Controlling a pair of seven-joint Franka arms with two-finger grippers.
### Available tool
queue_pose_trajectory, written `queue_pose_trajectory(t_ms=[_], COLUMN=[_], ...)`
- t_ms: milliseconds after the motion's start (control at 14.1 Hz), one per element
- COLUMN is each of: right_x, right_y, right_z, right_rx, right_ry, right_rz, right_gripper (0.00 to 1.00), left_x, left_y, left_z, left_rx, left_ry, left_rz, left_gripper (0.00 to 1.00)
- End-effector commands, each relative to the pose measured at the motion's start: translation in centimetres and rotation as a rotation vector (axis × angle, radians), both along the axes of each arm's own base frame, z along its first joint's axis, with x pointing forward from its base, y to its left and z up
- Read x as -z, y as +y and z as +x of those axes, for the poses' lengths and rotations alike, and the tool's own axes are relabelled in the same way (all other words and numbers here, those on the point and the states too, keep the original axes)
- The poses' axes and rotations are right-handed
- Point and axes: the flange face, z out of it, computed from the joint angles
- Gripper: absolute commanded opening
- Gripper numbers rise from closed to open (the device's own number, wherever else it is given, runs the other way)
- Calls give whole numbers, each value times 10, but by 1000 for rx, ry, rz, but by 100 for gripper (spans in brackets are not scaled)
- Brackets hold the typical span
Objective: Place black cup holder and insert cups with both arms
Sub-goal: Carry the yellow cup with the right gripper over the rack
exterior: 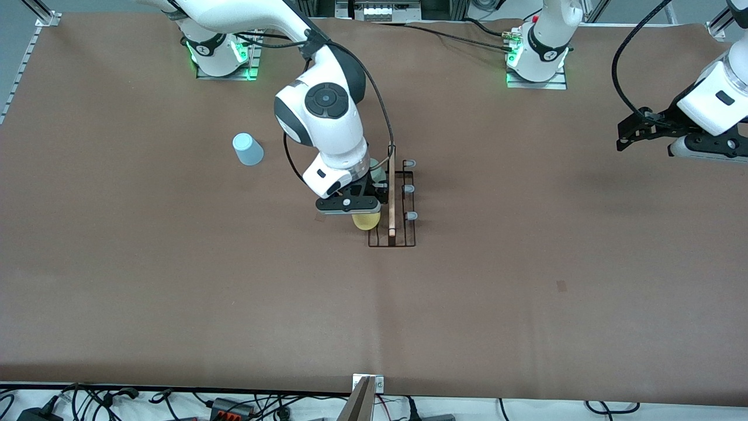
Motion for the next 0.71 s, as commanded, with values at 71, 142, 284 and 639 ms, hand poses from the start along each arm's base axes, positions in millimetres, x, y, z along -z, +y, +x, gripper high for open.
queue_pose_trajectory(t_ms=[71,142,284,639], right_x=[20,25,33,35], right_y=[10,10,12,13], right_z=[3,3,1,2], right_rx=[-7,-8,-20,-19], right_ry=[-31,-28,-29,-35], right_rz=[-15,-20,-36,-25], right_gripper=[10,11,15,99], left_x=[-7,-7,-7,-7], left_y=[3,3,3,3], left_z=[-2,-2,-2,-2], left_rx=[8,8,8,8], left_ry=[1,1,1,1], left_rz=[0,0,0,0], left_gripper=[100,100,100,100])
